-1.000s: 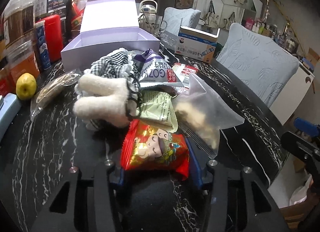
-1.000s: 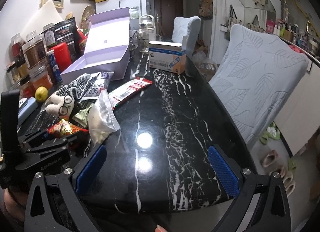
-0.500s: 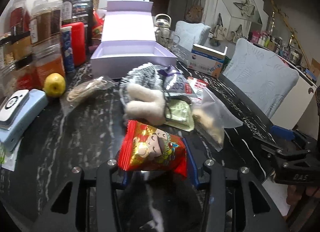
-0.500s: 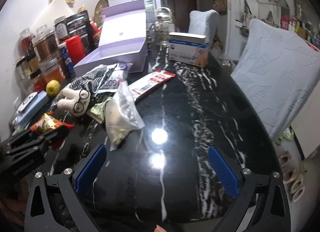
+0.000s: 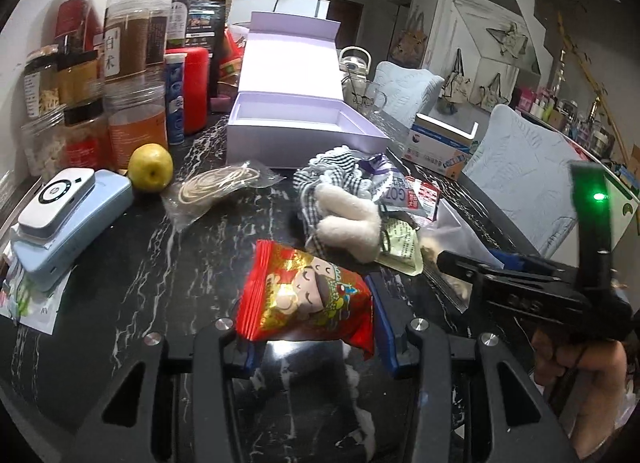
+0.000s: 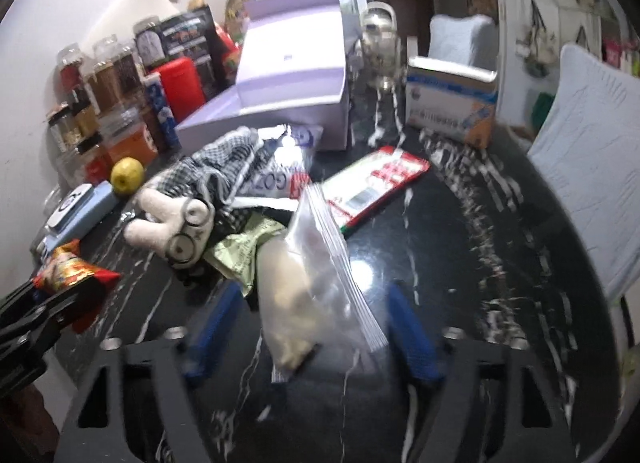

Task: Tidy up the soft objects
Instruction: 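Grasp the clear zip bag with the right tool while the left tool lifts the snack bag, then carry the snack bag and zip bag over the lavender box with both tools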

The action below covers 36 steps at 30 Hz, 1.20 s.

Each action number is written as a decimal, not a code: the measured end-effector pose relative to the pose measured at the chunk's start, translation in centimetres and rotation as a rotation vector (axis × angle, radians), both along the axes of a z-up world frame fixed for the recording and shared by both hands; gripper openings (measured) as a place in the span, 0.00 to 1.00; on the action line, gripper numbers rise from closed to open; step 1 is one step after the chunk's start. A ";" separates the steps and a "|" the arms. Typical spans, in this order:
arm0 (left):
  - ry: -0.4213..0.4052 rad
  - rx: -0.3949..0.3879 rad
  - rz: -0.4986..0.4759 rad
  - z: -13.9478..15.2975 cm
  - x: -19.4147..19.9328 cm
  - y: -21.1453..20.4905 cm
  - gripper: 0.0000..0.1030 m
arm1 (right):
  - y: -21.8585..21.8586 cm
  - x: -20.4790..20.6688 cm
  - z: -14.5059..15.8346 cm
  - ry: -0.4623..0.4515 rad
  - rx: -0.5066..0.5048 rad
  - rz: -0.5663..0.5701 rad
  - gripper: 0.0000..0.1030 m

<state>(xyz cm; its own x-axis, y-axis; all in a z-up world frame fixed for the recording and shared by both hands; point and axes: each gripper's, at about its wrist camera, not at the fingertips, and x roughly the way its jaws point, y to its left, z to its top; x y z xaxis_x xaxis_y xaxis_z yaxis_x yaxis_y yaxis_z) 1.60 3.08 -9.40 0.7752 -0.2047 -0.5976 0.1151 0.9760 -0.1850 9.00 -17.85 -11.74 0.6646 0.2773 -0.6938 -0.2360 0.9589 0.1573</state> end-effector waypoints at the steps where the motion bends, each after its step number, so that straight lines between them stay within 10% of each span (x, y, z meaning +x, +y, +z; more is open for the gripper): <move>1: 0.000 -0.004 0.001 -0.1 0.0 0.1 0.43 | 0.0 0.3 -0.3 0.010 0.007 -0.001 0.61; 5: 0.005 -0.015 0.003 -0.3 0.0 0.6 0.43 | -0.1 0.0 -0.7 0.004 0.046 0.008 0.40; 36: -0.051 0.057 -0.031 4.8 5.0 -2.0 0.43 | -0.1 -1.9 5.9 -0.099 0.077 0.087 0.38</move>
<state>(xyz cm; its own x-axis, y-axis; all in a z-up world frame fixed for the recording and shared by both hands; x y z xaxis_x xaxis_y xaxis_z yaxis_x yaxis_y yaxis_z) 6.65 1.12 -4.59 0.7990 -0.1958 -0.5686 0.1530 0.9806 -0.1226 7.07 -17.93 -5.84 0.6996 0.3867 -0.6008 -0.3360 0.9202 0.2011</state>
